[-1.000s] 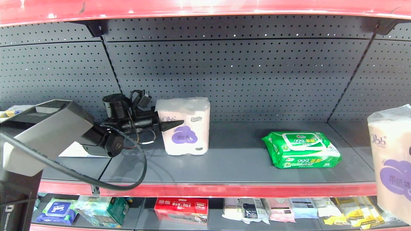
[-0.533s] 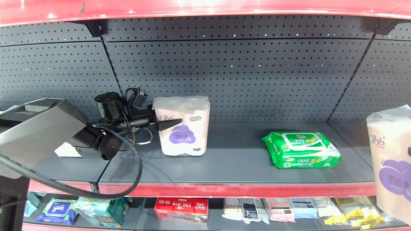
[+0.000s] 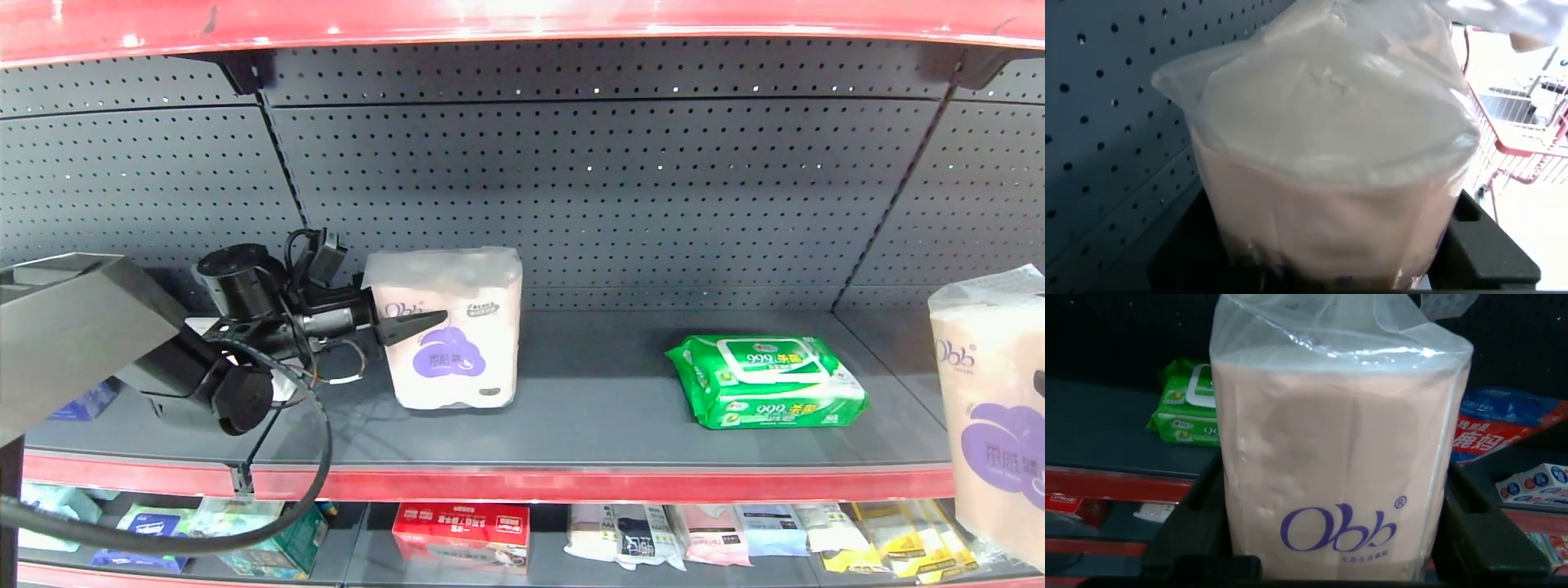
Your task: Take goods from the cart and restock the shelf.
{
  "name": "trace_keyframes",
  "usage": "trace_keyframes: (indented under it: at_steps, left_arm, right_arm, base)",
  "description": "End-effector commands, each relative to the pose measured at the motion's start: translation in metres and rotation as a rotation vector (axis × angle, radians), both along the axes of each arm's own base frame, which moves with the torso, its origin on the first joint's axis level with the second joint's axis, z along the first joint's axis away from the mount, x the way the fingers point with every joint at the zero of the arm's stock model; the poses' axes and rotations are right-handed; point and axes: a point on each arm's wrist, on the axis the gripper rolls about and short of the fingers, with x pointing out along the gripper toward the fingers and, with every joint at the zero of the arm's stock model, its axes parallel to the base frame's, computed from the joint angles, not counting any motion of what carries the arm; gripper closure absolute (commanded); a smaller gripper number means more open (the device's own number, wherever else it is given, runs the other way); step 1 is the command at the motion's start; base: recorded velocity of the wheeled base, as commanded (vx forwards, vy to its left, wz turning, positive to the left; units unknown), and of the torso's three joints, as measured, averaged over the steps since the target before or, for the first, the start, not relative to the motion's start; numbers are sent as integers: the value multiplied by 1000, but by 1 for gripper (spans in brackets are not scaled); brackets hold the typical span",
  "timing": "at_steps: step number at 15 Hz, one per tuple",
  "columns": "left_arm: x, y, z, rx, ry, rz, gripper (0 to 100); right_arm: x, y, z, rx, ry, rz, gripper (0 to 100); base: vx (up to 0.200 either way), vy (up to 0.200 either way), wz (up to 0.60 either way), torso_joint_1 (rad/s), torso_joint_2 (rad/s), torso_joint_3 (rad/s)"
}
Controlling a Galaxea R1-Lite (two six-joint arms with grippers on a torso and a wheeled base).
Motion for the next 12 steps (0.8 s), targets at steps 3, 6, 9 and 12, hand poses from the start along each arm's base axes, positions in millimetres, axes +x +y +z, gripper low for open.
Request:
trace_keyframes:
  at_steps: [3, 6, 9, 12]
  left_arm:
    - [-25, 3, -5, -34, 19, -6, 100]
    - [-39, 4, -2, -33, 44, -10, 100]
    - [-46, 5, 1, -32, 46, -13, 100]
    - [-50, 6, -6, -27, 78, -5, 100]
  right_arm:
    - [0, 0, 3, -1, -11, 0, 100]
    - [2, 0, 4, -1, -6, 3, 100]
    - [2, 0, 5, -1, -9, 5, 100]
    - [1, 0, 5, -2, -14, 5, 100]
  base:
    - [0, 0, 0, 0, 0, 0]
    - [0, 0, 0, 0, 0, 0]
    - [0, 0, 0, 0, 0, 0]
    - [0, 0, 0, 0, 0, 0]
